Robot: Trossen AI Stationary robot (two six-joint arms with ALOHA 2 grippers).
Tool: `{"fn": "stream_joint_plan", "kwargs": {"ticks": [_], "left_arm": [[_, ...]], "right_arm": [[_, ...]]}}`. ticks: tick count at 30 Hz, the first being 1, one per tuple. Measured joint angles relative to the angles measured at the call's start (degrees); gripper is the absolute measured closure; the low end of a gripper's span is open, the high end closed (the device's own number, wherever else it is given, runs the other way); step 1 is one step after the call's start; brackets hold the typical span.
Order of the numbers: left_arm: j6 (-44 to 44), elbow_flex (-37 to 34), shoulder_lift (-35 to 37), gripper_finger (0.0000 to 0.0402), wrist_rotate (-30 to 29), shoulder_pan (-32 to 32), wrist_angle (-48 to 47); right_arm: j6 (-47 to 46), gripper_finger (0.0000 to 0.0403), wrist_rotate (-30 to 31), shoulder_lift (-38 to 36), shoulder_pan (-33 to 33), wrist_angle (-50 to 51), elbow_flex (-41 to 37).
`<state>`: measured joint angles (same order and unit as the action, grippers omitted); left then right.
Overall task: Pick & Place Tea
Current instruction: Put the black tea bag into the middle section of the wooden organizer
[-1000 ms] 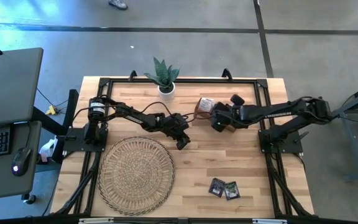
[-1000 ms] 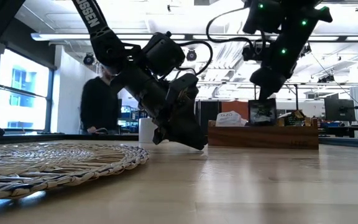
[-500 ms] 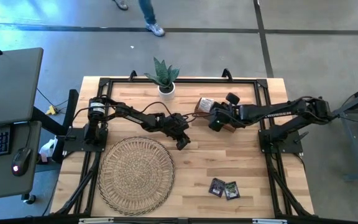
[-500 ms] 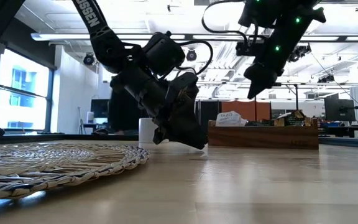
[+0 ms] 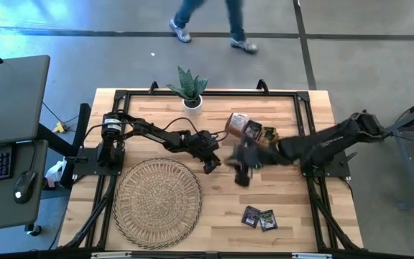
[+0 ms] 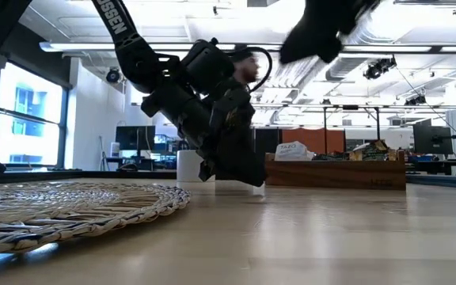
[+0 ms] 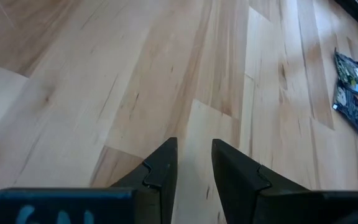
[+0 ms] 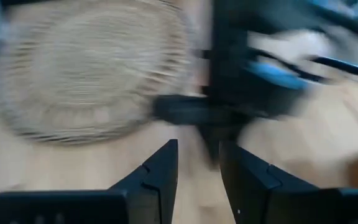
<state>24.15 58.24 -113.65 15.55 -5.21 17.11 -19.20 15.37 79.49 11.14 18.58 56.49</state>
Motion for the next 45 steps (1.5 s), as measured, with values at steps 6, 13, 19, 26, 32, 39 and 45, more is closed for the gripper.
{"fn": "stream_joint_plan", "kwargs": {"ticks": [6,13,19,26,32,39,45], "left_arm": [[-0.10,0.00,0.00,0.0303,0.00,0.00,-0.07],[0.73,0.00,0.00,0.0303,-0.01,0.00,1.40],[1.79,0.00,0.00,0.0303,-0.03,0.00,1.93],[1.85,0.02,0.02,0.0303,0.48,-0.02,3.66],[1.80,0.02,0.02,0.0303,0.83,-0.02,3.79],[1.82,0.02,0.02,0.0303,3.40,0.00,4.51],[3.18,0.02,0.02,0.0303,6.63,0.00,7.53]], "right_arm": [[-3.18,0.0289,5.94,4.83,13.21,-7.67,0.05],[-15.95,0.0290,0.42,18.54,20.56,-11.85,0.05],[-24.06,0.0290,-12.22,21.35,21.19,-10.18,0.05],[-25.57,0.0290,-21.60,18.71,23.60,-0.50,0.09],[-33.83,0.0290,-23.10,17.67,27.46,15.70,0.09],[-36.55,0.0290,-21.86,17.67,29.58,22.31,-0.46],[-34.97,0.0290,-19.15,18.02,29.85,22.07,-1.18]]}}
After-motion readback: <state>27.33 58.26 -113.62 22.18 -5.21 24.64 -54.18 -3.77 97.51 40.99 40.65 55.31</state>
